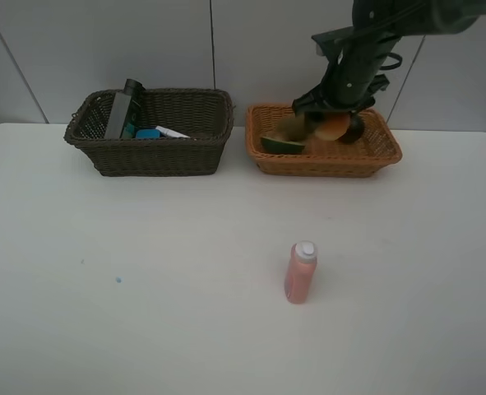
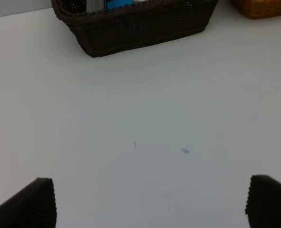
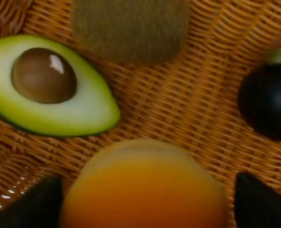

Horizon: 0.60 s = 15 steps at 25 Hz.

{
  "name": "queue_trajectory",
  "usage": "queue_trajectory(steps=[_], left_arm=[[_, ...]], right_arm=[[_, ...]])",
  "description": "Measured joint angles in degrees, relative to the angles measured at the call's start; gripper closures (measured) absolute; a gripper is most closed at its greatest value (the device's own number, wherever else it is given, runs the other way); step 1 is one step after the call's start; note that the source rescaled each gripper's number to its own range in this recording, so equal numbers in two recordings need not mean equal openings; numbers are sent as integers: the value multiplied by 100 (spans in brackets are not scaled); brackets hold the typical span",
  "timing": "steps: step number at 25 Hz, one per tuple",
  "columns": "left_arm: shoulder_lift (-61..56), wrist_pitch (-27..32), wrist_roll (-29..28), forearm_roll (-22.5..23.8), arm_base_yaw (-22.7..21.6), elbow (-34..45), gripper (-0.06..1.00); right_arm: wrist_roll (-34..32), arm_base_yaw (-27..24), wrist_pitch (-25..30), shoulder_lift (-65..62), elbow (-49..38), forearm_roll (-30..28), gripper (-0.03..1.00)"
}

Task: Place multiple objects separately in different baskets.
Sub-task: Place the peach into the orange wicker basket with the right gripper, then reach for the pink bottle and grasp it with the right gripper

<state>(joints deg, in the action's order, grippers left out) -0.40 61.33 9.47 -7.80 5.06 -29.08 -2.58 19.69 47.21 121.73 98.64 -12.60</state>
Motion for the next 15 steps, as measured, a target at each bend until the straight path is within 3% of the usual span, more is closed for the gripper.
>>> queue_trajectory(steps=[2, 7, 13, 15], left_arm=[[0, 0, 0, 0, 0, 0, -6], [0, 0, 0, -4, 0, 0, -6], [0, 0, 0, -4, 0, 0, -6], [0, 0, 0, -4, 0, 0, -6]], right_arm=[[0, -3, 7, 15, 21, -29, 1], [-86, -8, 316, -18, 41, 64, -1], [-124, 12, 1896, -517, 41, 615, -1], [-125, 134, 2169, -716, 41, 702, -1]])
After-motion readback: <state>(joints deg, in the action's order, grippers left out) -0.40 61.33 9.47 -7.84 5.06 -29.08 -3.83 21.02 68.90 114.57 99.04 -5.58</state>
